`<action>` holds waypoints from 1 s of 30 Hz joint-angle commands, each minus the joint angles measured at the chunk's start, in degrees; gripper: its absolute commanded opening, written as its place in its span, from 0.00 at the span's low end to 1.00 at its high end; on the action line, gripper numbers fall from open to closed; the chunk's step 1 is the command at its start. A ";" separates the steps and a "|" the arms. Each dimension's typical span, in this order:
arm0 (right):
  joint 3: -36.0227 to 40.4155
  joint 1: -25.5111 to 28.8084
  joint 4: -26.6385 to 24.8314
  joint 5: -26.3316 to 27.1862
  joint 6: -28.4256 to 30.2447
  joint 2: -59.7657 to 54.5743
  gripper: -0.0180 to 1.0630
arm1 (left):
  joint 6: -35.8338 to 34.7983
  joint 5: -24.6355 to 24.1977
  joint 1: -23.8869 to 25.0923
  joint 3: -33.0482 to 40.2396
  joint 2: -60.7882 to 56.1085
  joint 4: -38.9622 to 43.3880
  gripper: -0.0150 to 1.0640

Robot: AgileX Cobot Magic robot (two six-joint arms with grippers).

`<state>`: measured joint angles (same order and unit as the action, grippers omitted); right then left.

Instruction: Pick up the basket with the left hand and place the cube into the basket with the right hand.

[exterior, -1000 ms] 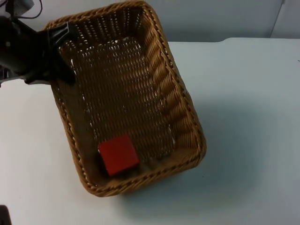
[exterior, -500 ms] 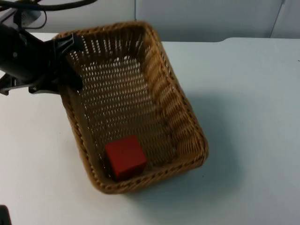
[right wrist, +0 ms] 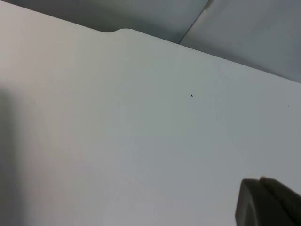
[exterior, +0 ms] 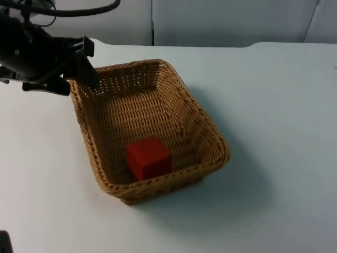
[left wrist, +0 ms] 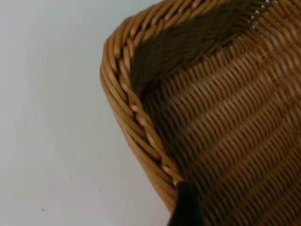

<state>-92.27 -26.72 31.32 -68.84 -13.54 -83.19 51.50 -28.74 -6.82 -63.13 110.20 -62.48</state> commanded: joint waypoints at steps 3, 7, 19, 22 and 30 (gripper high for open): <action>0.29 0.26 -0.17 0.31 0.06 0.61 0.01 | -6.53 0.60 -0.21 -2.86 -0.23 12.03 0.57; 0.29 0.26 0.08 0.68 0.06 0.61 0.01 | -15.26 -0.22 -0.21 -5.82 -0.23 22.99 0.57; 0.29 0.26 19.57 5.12 -16.43 6.77 0.01 | -28.00 -0.70 -0.09 -12.97 -12.83 38.72 0.01; 0.29 0.26 22.61 7.37 -19.62 10.64 0.01 | -28.00 -0.61 0.15 -12.97 -18.75 39.98 0.01; 7.69 0.26 19.28 10.43 -17.78 30.76 0.01 | -28.10 -4.89 0.41 -4.67 -44.22 40.64 0.01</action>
<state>-86.53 -26.72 51.52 -58.70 -32.27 -55.22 23.74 -32.33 -6.58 -70.15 70.12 -22.24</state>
